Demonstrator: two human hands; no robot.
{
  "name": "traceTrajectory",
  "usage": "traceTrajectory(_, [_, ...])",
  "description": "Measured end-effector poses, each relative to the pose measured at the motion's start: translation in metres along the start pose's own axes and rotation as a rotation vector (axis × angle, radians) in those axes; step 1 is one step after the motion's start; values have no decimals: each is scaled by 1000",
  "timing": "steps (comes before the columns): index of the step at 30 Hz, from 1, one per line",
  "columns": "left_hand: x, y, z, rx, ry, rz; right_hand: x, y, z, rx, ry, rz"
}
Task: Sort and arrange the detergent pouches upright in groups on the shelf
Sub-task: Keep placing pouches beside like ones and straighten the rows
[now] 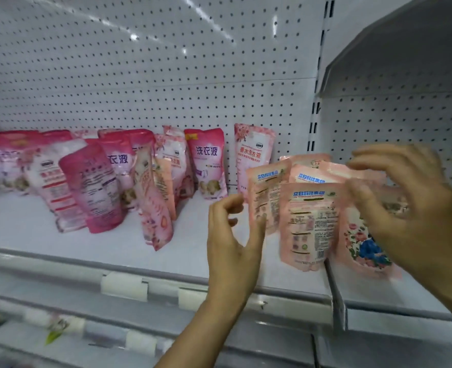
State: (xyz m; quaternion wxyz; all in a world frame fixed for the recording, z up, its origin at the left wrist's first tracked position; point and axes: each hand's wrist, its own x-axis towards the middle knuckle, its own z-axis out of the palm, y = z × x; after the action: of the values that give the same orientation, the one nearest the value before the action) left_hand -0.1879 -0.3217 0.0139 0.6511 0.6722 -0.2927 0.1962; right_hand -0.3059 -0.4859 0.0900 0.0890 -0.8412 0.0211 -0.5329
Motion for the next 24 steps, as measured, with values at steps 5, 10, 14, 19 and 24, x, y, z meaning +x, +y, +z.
traceTrajectory(5, [15, -35, -58, 42, 343, -102, 5, -60, 53, 241, -93, -192])
traceTrajectory(10, [56, -63, -102, 121, 325, -123, 61, -98, 112, 300, -268, -41])
traceTrajectory(14, [93, -90, -124, 302, 81, -149, 148, -80, 173, 120, -363, 114])
traceTrajectory(19, [102, -122, -148, 322, -163, -204, 195, -46, 247, -9, -694, 418])
traceTrajectory(24, [105, -139, -169, 298, -419, -252, 193, -41, 277, -76, -704, 402])
